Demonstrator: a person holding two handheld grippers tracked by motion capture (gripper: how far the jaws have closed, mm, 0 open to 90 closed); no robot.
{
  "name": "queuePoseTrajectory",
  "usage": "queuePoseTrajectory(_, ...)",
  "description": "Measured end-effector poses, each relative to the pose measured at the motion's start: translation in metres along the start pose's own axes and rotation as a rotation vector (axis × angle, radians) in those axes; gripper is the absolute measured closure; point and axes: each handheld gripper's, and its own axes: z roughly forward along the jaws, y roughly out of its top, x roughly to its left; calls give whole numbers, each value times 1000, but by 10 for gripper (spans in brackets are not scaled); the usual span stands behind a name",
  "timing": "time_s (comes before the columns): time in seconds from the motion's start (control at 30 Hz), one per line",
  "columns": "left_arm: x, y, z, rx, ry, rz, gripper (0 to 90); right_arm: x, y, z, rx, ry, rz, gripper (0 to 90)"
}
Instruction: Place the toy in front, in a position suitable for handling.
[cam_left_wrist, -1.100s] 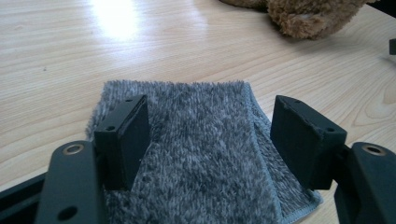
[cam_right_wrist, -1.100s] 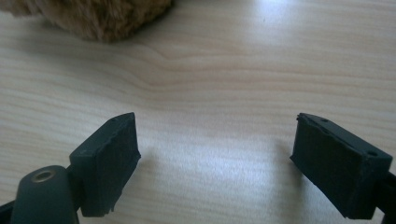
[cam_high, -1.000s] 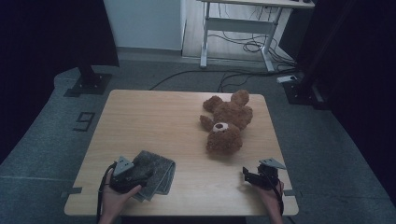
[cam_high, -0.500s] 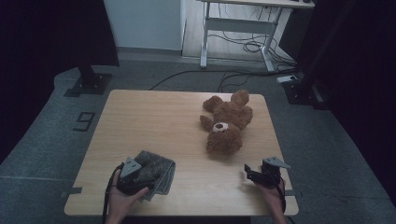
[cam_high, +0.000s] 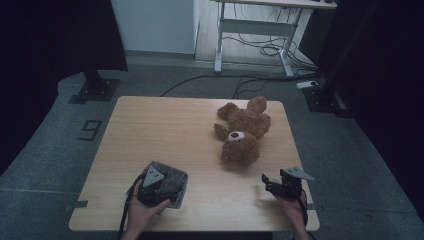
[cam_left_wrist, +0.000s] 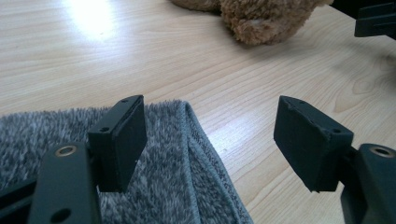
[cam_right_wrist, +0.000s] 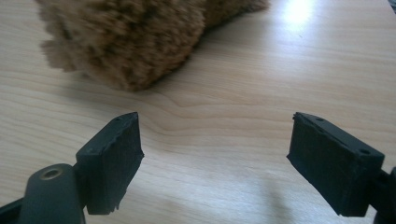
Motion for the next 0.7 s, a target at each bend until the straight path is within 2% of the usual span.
queuePoseTrajectory(0.17,0,2,1,-3,-4,1,258,4,5,-2,-23,18,-5,189)
queuePoseTrajectory(0.33,4,7,-1,-26,-3,-20,258,15,25,1,-63,56,-35,282)
queuePoseTrajectory(0.4,5,7,-2,-29,-7,-21,258,23,34,5,-67,67,-68,299)
queuePoseTrajectory(0.43,5,7,-2,-29,-7,-21,258,23,34,5,-67,67,-68,299)
queuePoseTrajectory(0.47,4,8,-3,-31,-9,-20,258,28,41,11,-62,65,-100,312)
queuePoseTrajectory(0.5,3,8,-3,-30,-10,-18,258,29,42,12,-62,68,-103,324)
queuePoseTrajectory(0.6,2,7,-1,-25,-12,-13,258,32,48,18,-74,89,-107,421)
queuePoseTrajectory(0.63,2,7,0,-20,-13,-12,258,32,48,18,-74,89,-107,421)
queuePoseTrajectory(0.67,1,7,3,-11,-16,-10,258,32,51,24,-77,108,-100,494)
queuePoseTrajectory(0.7,0,7,5,-9,-17,-7,258,32,52,25,-78,118,-97,517)
